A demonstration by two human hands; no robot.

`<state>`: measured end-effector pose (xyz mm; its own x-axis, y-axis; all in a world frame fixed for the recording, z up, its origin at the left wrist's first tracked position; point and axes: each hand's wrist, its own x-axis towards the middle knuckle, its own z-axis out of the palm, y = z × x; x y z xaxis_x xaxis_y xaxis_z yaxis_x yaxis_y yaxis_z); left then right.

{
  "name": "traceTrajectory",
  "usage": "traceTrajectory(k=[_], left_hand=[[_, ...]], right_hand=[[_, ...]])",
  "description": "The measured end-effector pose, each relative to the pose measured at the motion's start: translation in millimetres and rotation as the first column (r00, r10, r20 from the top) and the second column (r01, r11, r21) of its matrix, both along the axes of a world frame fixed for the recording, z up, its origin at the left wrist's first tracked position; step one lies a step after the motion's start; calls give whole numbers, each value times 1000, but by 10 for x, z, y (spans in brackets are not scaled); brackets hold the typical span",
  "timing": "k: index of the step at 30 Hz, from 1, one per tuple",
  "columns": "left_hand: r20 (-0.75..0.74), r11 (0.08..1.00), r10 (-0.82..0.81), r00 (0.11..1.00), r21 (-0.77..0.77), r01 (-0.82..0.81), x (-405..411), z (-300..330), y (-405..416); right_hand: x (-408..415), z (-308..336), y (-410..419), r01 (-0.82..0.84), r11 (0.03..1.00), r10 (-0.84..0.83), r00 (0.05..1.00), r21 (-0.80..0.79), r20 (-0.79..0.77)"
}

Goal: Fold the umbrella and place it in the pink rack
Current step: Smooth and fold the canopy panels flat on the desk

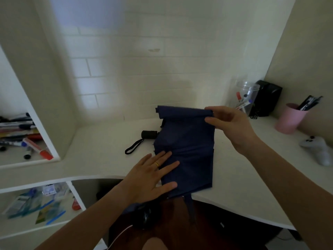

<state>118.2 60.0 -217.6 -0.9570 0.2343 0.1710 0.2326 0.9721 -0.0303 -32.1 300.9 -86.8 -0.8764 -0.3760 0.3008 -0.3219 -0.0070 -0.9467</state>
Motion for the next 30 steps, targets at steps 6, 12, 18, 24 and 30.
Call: traceTrajectory(k=[6, 12, 18, 24, 30], left_hand=[[-87, 999, 9, 996, 31, -7, 64, -5, 63], [-221, 864, 216, 951, 497, -81, 227, 94, 287], [262, -196, 237, 935, 956, -218, 263, 495, 456], [263, -228, 270, 926, 952, -204, 238, 516, 553], [294, -196, 315, 902, 950, -241, 184, 534, 591]], right_hand=[[422, -288, 300, 29, 992, -4, 981, 122, -194], [625, -686, 439, 125, 939, 17, 914, 320, -404], [745, -919, 523, 193, 888, 78, 831, 417, -551], [779, -986, 595, 288, 833, 151, 704, 473, -694], [782, -999, 613, 339, 802, 194, 631, 492, -751]])
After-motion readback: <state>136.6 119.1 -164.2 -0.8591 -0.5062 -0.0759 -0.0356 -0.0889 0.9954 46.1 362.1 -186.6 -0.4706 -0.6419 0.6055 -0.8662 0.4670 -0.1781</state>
